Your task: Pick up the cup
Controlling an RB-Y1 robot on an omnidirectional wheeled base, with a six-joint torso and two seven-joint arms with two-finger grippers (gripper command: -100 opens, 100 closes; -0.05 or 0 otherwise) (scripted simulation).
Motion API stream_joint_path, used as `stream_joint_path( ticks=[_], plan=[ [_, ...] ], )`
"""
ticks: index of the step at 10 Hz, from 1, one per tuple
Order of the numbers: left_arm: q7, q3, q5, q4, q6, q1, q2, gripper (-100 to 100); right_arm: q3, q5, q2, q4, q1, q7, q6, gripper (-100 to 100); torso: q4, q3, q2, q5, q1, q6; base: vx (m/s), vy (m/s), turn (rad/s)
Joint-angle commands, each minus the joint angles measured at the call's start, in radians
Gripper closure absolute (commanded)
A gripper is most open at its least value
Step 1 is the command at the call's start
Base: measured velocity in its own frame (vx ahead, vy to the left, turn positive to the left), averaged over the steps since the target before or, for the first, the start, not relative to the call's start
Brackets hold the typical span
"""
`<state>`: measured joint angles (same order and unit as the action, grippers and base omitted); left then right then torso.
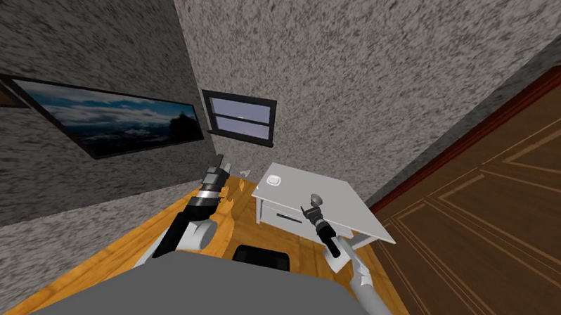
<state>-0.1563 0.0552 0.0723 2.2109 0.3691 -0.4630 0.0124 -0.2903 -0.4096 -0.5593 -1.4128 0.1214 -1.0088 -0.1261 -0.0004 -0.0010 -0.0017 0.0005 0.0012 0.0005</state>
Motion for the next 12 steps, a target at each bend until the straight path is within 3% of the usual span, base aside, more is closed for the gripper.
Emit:
stream_joint_path(
  ticks=[1, 3, 5, 6, 11, 12],
  plan=[
    [0.000, 0.000, 0.000, 0.000, 0.000, 0.000, 0.000, 0, -0.014, -0.019, -0.028, 0.047, -0.016, -0.036, 0.014, -100, 0.000, 0.000, 0.000, 0.000, 0.000, 0.000, 0.040, 0.032, 0.055],
    [0.000, 0.000, 0.000, 0.000, 0.000, 0.000, 0.000, 0, -0.035, -0.054, -0.068, 0.117, -0.039, -0.094, 0.034, -100, 0.000, -0.001, -0.002, 0.000, 0.001, 0.000, 0.072, 0.046, 0.107],
    [0.000, 0.000, 0.000, 0.000, 0.000, 0.000, 0.000, 0, -0.044, -0.071, -0.087, 0.165, -0.049, -0.125, 0.043, -100, 0.000, -0.001, -0.002, 0.000, 0.001, 0.000, 0.055, 0.028, 0.027],
    [0.000, 0.000, 0.000, 0.000, 0.000, 0.000, 0.000, 0, -0.044, -0.071, -0.087, 0.165, -0.049, -0.125, 0.043, -100, 0.000, -0.001, -0.002, 0.000, 0.000, 0.000, 0.038, 0.010, 0.033],
    [0.000, 0.000, 0.000, 0.000, 0.000, 0.000, 0.000, 0, -0.081, -0.131, -0.155, 0.305, -0.083, -0.226, 0.075, -100, 0.000, 0.000, -0.001, 0.000, 0.000, 0.000, 0.046, 0.025, 0.056],
    [0.000, 0.000, 0.000, 0.000, 0.000, 0.000, 0.000, 0, -0.081, -0.131, -0.155, 0.305, -0.083, -0.226, 0.075, -100, 0.000, 0.000, -0.001, 0.000, 0.000, 0.000, 0.043, 0.015, 0.034]
  ],
)
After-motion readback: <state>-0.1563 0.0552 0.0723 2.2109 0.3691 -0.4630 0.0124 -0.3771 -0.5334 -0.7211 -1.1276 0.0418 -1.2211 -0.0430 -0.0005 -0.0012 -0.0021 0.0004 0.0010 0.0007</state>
